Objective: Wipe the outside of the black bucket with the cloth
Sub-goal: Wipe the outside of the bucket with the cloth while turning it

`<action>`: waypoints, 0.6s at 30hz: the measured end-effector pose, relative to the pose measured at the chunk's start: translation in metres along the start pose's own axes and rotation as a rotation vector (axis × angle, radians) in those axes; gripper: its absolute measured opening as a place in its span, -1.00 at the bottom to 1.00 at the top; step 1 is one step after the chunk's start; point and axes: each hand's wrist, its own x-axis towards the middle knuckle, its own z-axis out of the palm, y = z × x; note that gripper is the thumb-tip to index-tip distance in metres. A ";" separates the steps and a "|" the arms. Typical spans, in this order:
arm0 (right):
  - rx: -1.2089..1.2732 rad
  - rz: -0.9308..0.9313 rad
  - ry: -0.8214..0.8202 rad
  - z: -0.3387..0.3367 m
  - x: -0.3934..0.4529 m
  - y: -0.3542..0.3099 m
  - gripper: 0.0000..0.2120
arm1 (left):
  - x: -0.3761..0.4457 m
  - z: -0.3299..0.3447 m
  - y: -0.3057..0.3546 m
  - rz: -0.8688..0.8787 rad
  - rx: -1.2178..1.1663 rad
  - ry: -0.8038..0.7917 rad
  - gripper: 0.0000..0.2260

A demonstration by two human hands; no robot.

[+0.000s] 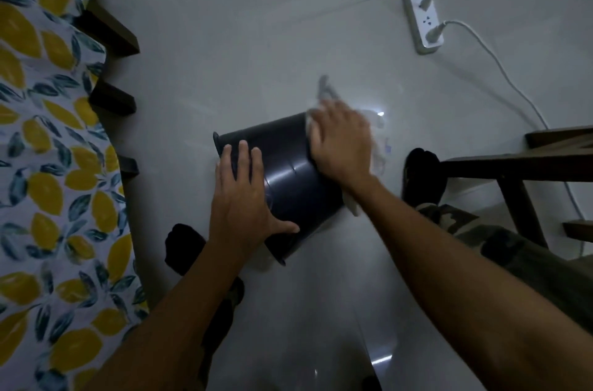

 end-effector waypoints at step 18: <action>0.388 0.728 0.016 -0.045 -0.109 0.028 -0.61 | -0.095 0.013 0.020 0.069 -0.037 0.155 -0.12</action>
